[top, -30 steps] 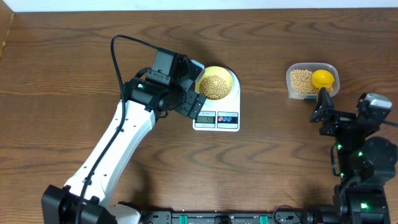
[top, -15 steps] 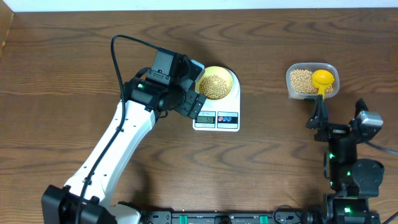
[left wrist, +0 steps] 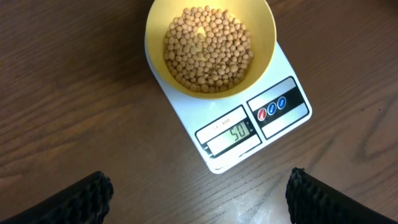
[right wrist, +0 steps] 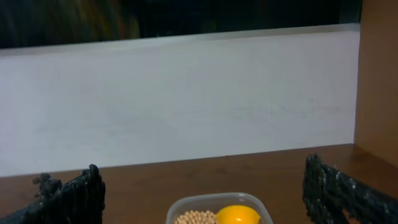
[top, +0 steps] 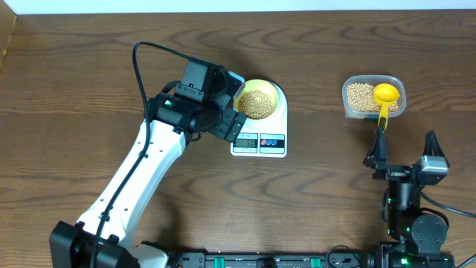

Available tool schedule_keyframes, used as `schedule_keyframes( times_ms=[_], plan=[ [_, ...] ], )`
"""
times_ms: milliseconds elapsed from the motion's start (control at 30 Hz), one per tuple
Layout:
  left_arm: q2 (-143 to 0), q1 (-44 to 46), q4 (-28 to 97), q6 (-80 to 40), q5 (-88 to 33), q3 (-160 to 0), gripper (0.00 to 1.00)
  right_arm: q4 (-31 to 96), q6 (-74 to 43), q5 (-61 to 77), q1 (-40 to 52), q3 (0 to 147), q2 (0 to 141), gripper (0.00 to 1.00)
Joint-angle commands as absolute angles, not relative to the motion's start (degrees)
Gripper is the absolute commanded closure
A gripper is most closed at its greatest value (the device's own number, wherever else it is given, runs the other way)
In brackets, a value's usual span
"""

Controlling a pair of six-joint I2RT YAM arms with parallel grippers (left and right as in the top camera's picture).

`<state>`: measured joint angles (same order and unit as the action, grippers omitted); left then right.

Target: Scoop item into bowl and weigh 50g on scale

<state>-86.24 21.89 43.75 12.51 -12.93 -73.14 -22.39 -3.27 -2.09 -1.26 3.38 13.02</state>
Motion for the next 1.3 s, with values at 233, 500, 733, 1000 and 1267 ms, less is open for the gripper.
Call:
schedule_keyframes(
  times_ms=[233,500,733,1000,1267],
  plan=[
    [-85.5,22.0,44.1,13.5,-12.4,-73.4,0.09,-14.7,2.9,0.6,-0.6,0.3,4.4,0.01],
    [-85.5,22.0,44.1,13.5,-12.4,-73.4,0.09,-4.6,6.4,0.4,-0.7,0.3,0.3,0.01],
    [-85.5,22.0,44.1,13.5,-12.4,-73.4,0.09,2.3,9.1,0.3,-0.6,0.3,0.3,0.01],
    [-85.5,22.0,44.1,13.5,-12.4,-73.4,0.09,4.5,9.1,0.3,-0.7,0.3,0.3,0.01],
    [-85.5,22.0,44.1,13.5,-12.4,-73.4,0.09,4.4,9.1,0.4,-0.7,0.3,0.3,0.01]
  ],
)
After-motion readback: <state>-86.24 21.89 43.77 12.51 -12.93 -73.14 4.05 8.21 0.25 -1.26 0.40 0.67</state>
